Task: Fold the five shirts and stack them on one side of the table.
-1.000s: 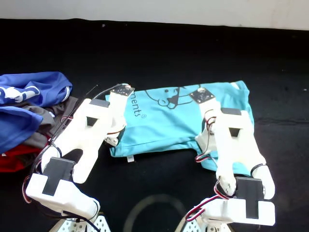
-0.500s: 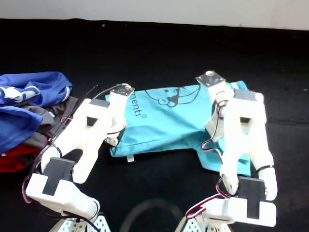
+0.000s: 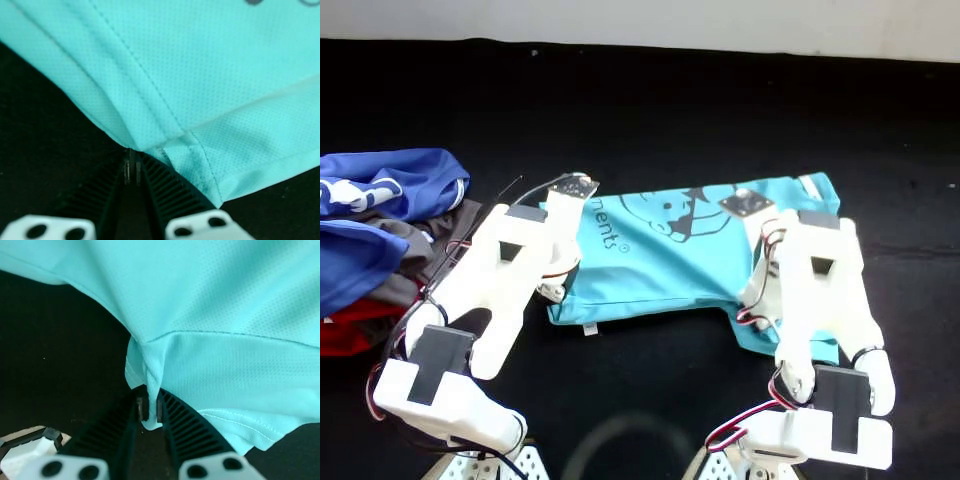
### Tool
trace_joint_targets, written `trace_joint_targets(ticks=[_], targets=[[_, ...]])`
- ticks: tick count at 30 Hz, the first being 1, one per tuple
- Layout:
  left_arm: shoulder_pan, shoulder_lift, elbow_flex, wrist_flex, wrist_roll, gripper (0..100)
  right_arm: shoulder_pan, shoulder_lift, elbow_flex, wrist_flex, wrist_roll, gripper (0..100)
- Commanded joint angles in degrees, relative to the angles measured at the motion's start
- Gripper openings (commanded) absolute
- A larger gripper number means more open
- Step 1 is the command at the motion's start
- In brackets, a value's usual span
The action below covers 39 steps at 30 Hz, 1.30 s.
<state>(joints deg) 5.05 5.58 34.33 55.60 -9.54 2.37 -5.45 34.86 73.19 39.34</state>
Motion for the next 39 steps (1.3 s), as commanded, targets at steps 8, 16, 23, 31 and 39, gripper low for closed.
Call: trace_joint_targets(ticks=[8,16,23,31,39], targets=[[-0.5,-0.7,-1.5,0.6,-0.4,1,-1.2,-2.0,1.1,1.0,0.3,6.0],[1.5,-6.7,-15.0,10.9,-0.3,1,-0.8,-7.8,-3.4,8.4,0.4,13.7],[11.6,3.2,-16.3,7.3,-0.2,1,11.1,-18.7,-2.9,6.1,0.7,8.5],[6.0,18.9,-25.1,13.4,-0.4,1,19.1,-7.9,8.1,-14.5,4.0,3.5],[-2.6,27.3,-36.4,24.5,-0.6,1,24.7,-0.7,5.8,-13.2,4.3,3.5]])
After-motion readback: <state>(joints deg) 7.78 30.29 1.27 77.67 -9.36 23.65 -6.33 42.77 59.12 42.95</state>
